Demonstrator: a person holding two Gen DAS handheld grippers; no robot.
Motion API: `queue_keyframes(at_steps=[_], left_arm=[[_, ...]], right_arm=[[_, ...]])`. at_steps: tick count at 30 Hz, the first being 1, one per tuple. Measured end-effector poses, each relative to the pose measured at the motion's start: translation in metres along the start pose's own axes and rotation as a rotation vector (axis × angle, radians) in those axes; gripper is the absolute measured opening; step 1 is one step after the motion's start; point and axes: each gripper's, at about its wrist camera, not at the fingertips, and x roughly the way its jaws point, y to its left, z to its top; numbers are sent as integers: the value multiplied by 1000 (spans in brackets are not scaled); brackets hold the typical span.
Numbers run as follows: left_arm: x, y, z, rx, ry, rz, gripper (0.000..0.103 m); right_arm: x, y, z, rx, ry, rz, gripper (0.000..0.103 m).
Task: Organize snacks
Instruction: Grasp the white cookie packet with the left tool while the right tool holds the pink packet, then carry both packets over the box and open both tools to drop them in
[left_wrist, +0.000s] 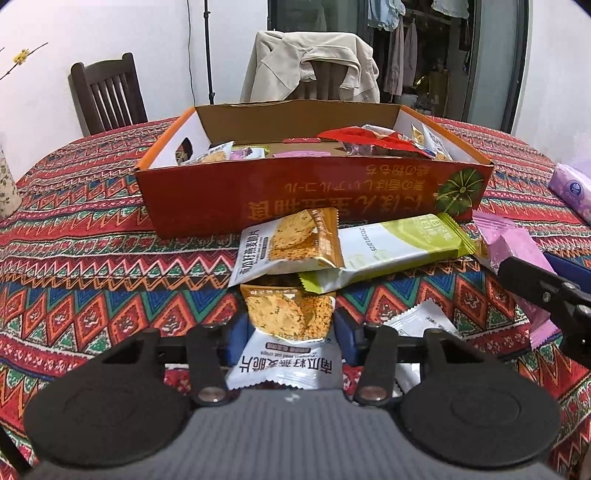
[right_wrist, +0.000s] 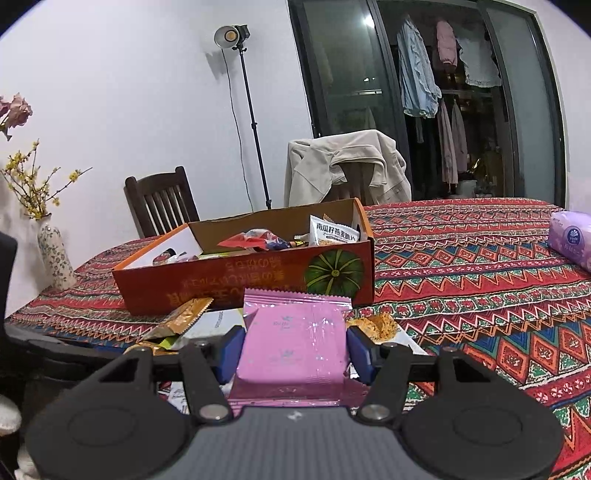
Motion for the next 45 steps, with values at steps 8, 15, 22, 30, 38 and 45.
queue_keyframes(at_steps=[8, 15, 22, 30, 38, 45], left_arm=[[-19, 7, -2, -5, -51, -15, 50], [-38, 14, -3, -29, -113, -59, 50], [-59, 22, 5, -58, -193, -85, 50], [-75, 24, 36, -63, -325, -97, 50], [-80, 22, 69, -80, -454, -97, 50], [-69, 27, 98, -94, -504, -71, 50]], right_arm=[[1, 0, 0, -2, -3, 6, 59], [1, 3, -1, -14, -8, 1, 59], [-3, 12, 3, -62, -42, -8, 59], [-13, 26, 33, -80, -83, -6, 59], [-7, 37, 77, -95, -149, -20, 59], [19, 42, 106, -93, -167, -41, 59]])
